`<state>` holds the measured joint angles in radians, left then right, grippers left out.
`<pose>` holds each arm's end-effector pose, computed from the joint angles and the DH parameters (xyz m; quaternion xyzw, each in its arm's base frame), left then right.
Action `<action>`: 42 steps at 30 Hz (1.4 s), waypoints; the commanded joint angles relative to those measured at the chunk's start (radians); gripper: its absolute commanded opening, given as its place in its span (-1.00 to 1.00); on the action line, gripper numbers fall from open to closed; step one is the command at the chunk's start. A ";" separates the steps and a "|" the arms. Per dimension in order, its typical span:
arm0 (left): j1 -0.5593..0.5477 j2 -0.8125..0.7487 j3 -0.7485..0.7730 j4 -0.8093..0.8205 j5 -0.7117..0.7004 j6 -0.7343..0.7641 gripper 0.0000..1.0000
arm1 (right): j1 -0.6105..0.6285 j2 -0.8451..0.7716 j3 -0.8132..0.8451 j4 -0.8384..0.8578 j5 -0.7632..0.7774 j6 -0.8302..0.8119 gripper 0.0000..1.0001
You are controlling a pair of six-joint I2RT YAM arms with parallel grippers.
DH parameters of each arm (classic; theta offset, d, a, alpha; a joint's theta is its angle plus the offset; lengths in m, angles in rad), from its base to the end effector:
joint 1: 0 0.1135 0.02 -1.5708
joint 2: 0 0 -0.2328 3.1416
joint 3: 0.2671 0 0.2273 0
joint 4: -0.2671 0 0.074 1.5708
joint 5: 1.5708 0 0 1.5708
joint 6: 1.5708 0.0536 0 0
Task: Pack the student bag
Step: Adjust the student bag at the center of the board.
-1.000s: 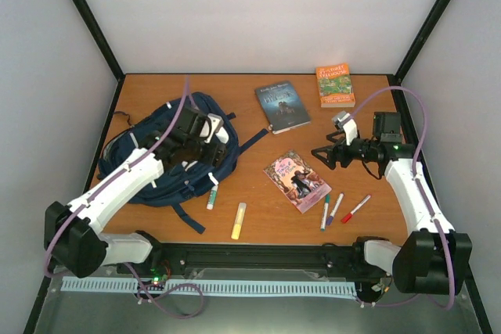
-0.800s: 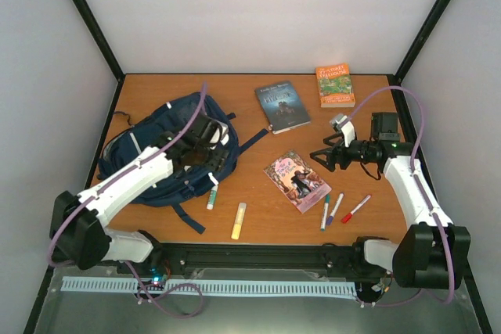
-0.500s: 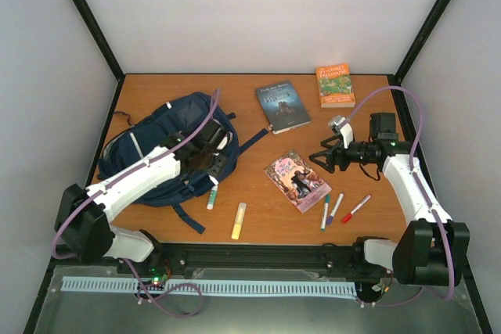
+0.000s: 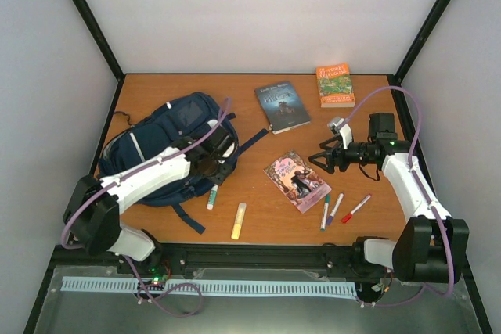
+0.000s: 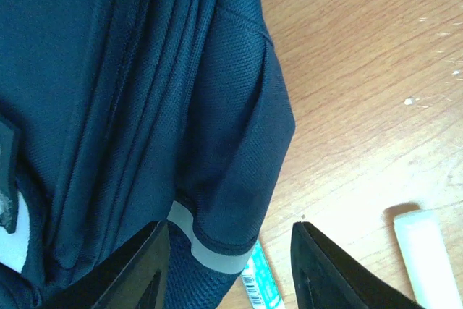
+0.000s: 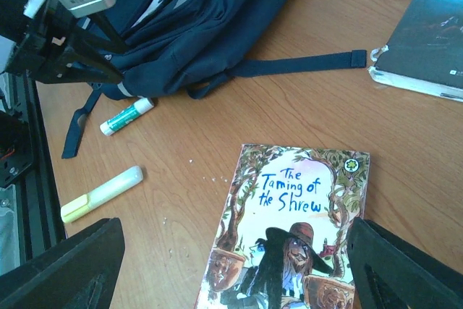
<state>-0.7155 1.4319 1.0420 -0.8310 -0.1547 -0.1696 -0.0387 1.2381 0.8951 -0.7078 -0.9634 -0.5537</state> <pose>0.1993 -0.1623 0.1969 0.2517 0.9491 -0.0056 0.1894 0.2241 0.0354 0.2255 -0.3333 0.7979 0.3617 0.3486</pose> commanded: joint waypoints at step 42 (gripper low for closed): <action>0.143 0.948 1.301 -0.209 0.001 0.005 -0.98 | 0.007 -0.005 0.017 -0.028 -0.038 -0.018 0.70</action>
<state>-0.6308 2.3283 2.2066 -1.0267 -0.2131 -0.1318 -0.0387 1.2377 0.8951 -0.7376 -0.9863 -0.5613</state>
